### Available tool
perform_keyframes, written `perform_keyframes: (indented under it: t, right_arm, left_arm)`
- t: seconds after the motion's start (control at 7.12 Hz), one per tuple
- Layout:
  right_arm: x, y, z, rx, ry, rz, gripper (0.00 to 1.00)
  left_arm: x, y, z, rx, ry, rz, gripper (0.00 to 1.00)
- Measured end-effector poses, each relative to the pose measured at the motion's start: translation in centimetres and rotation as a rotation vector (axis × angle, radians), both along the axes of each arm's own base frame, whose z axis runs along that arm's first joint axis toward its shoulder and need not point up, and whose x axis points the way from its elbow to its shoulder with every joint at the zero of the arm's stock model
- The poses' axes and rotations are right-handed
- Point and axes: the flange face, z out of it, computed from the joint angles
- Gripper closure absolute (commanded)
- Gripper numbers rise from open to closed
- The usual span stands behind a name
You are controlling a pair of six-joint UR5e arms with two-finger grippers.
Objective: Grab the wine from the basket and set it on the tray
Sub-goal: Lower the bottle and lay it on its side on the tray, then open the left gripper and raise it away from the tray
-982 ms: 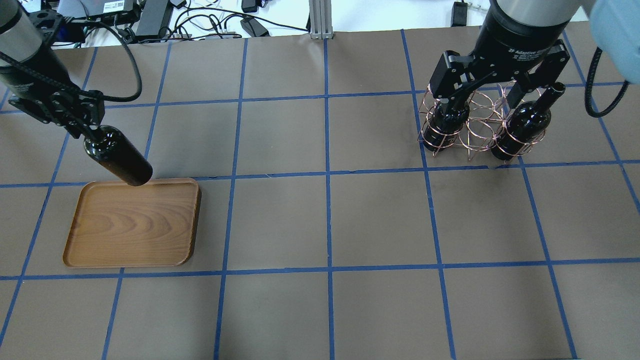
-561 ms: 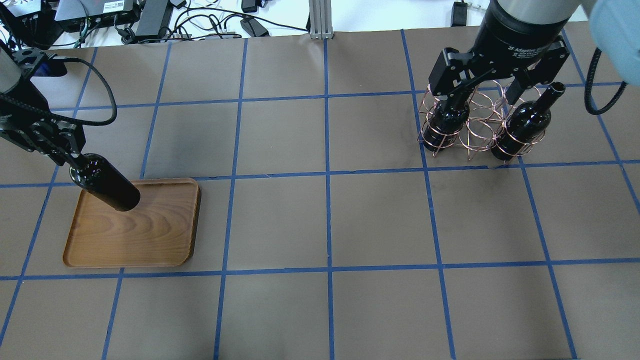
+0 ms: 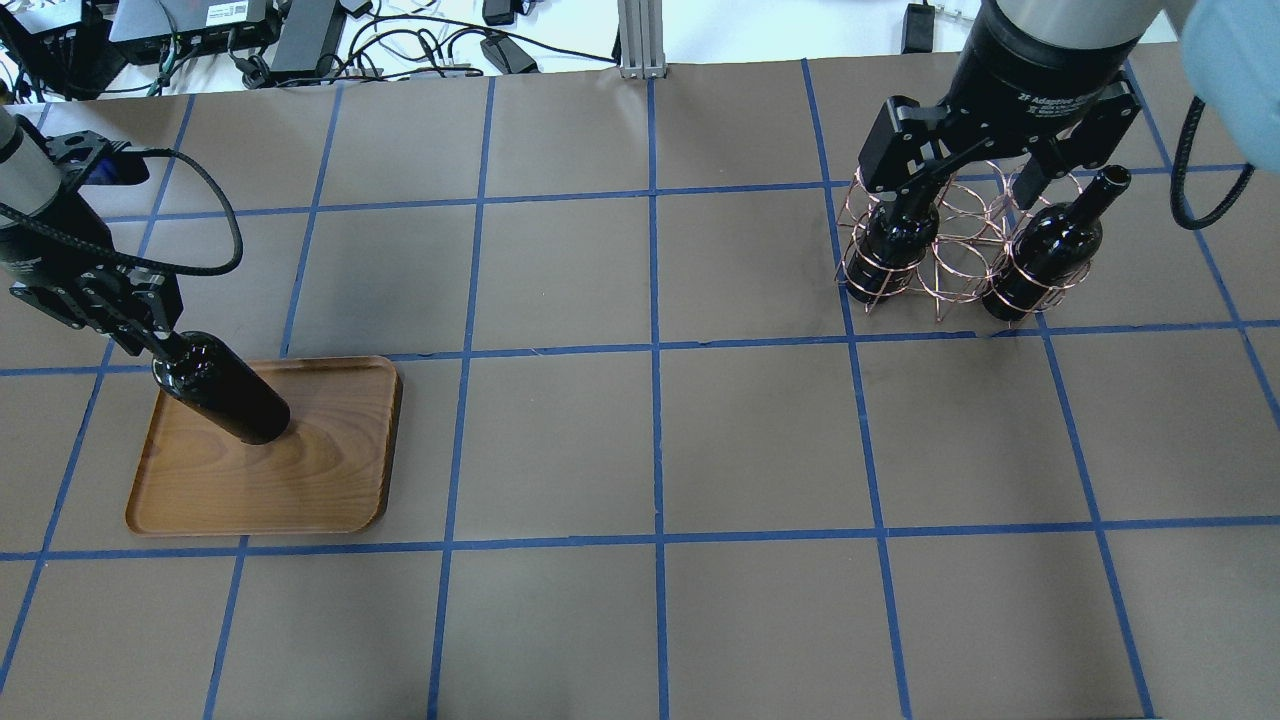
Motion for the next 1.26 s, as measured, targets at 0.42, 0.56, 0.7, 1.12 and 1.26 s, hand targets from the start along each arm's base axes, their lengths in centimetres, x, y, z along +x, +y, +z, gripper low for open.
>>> perform_keyframes:
  t: [0.42,0.56,0.7,1.12,1.26]
  right_arm:
    - [0.0,0.2,0.0,0.001,0.0,0.004,0.0]
    - [0.0,0.2,0.0,0.001,-0.002,0.005,0.0]
    - [0.1,0.2,-0.1,0.003,-0.004,0.006,0.0]
    - [0.6,0.2,-0.1,0.003,-0.029,0.011,0.0]
    - [0.6,0.2,-0.2,0.004,-0.031,0.01,0.0]
  left_arm:
    - [0.7,0.1,0.0,0.002,0.021,-0.043,0.0]
    - [1.0,0.1,0.1,-0.001,0.02,-0.046,0.0]
    - [1.2,0.1,0.8,-0.012,0.009,-0.044,0.0]
    - [-0.5,0.0,6.6,-0.115,-0.055,0.007,0.0]
    - [-1.9,0.3,8.7,-0.149,-0.069,0.021,0.0]
